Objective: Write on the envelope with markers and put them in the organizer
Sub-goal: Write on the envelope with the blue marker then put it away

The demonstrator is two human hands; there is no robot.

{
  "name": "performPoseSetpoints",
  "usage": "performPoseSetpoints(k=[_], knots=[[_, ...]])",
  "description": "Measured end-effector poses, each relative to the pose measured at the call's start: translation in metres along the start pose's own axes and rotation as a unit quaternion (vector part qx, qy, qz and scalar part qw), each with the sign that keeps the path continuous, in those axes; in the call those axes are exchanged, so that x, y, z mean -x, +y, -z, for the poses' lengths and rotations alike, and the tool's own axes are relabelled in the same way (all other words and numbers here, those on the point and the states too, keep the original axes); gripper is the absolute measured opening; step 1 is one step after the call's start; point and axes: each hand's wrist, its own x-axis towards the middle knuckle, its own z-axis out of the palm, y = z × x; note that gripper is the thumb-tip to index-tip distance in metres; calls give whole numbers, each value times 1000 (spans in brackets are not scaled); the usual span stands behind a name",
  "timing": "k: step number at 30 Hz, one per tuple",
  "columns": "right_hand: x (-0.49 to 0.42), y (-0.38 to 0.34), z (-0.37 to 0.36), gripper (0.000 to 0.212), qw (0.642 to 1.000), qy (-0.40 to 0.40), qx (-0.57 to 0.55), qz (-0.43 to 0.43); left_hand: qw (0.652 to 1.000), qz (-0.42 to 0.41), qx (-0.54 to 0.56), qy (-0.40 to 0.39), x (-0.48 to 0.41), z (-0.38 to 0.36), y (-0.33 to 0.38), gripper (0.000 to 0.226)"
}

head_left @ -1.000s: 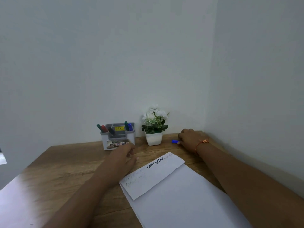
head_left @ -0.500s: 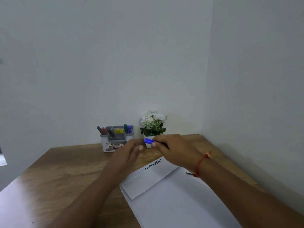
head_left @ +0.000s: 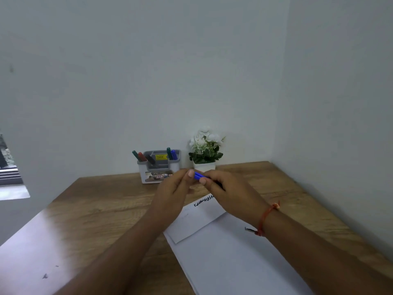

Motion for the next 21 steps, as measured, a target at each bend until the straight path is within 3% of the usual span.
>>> performPoseSetpoints(k=[5, 8, 11, 14, 16, 19, 21], knots=[[4, -1, -6, 11, 994, 40, -92, -48, 984, 69, 135, 89, -4, 12, 0, 36], [4, 1, -7, 22, 984, 31, -153, -82, 960, 121, 203, 151, -10, 21, -4, 32], [2, -5, -9, 32, 934, 14, -309, -181, 963, 143, 160, 162, -11, 25, -8, 25], [-1, -7, -12, 26, 860, 0, -444, -252, 987, 128, -52, 79, -9, 29, -12, 23], [-1, -4, -16, 16, 864, 3, -439, -247, 975, 125, -180, -23, -7, 29, -12, 22], [-1, -1, -23, 16, 890, 33, -388, -236, 944, 131, -258, -162, -6, 29, -12, 13], [-1, 0, -27, 21, 908, 45, -345, -233, 922, 126, -279, -238, -5, 30, -16, 33]])
